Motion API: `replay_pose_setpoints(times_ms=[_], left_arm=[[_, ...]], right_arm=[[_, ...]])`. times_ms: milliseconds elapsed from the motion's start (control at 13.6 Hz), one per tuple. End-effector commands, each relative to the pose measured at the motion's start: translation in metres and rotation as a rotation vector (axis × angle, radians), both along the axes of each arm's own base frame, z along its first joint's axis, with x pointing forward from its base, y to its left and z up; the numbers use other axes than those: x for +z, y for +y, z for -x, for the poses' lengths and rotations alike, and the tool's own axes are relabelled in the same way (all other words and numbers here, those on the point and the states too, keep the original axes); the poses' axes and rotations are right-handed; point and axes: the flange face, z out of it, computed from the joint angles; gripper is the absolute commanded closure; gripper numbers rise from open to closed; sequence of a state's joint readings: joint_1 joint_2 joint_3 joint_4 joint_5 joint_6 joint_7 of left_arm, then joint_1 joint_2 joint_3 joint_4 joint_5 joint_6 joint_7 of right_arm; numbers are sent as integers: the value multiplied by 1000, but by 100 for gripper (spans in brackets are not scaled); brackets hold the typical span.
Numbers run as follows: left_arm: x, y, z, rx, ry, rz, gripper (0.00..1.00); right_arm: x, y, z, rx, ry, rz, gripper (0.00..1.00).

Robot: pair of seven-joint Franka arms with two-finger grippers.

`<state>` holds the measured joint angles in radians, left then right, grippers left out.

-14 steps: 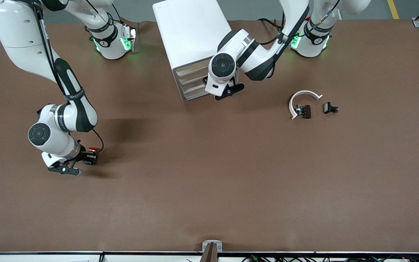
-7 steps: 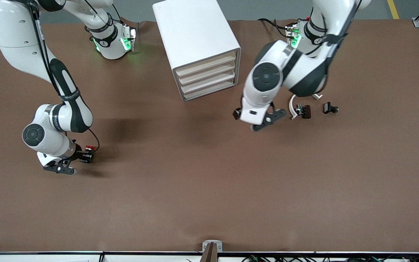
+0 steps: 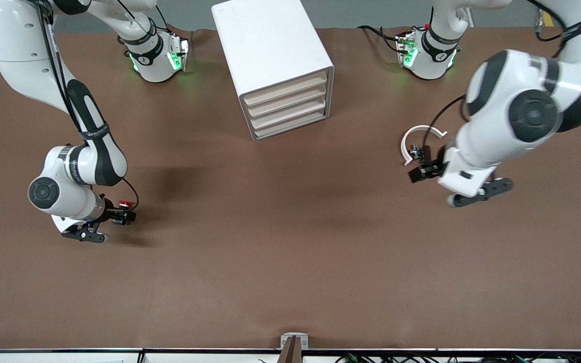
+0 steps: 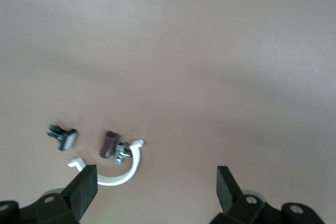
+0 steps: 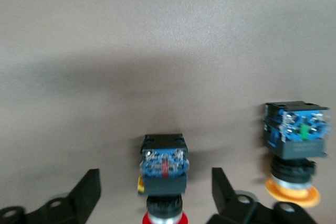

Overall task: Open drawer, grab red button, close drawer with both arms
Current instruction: 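Set the red button beside the orange button while the left gripper withdraws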

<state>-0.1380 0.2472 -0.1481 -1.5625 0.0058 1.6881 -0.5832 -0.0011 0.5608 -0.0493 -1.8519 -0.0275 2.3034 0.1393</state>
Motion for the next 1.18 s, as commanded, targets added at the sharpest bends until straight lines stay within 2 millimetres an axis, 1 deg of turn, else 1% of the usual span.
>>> replay_pose_setpoints(times_ms=[0,74,148,221,295,369,443,590,738,811,959,1033,1107], left_arm=[[34,30,4,-35,-42,-29,0],[44,43,6,-71,-50,-25,0],[53,53,8,-116,-58,-19,0],[68,69,12,-143,-72,-17,0],[78,85,16,-172,-73,-9,0],[88,90,24,-213,-69,-8,0],[103,93,34,-226,-75,-6,0],[118,93,52,-228,-49,-13,0],[123,98,60,-229,-16,-12,0],[124,100,62,-243,-4,-10,0],[134,105,69,-263,-1,-4,0],[146,113,76,-289,-23,11,0],[147,117,78,-322,-21,15,0]], right_arm=[[65,8,-7,23,22,-1,0],[88,10,-8,40,22,-2,0],[105,10,-8,70,28,-6,0],[128,10,-9,102,40,-16,0],[149,10,-9,110,59,-19,0],[169,9,-9,106,80,-21,0],[188,9,-9,105,103,-23,0],[225,10,-11,103,136,-27,0],[256,9,-10,148,150,-42,0],[271,5,-9,185,154,-64,0],[306,0,2,195,142,-80,0],[324,-3,11,190,128,-79,0],[340,-8,19,180,116,-81,0]])
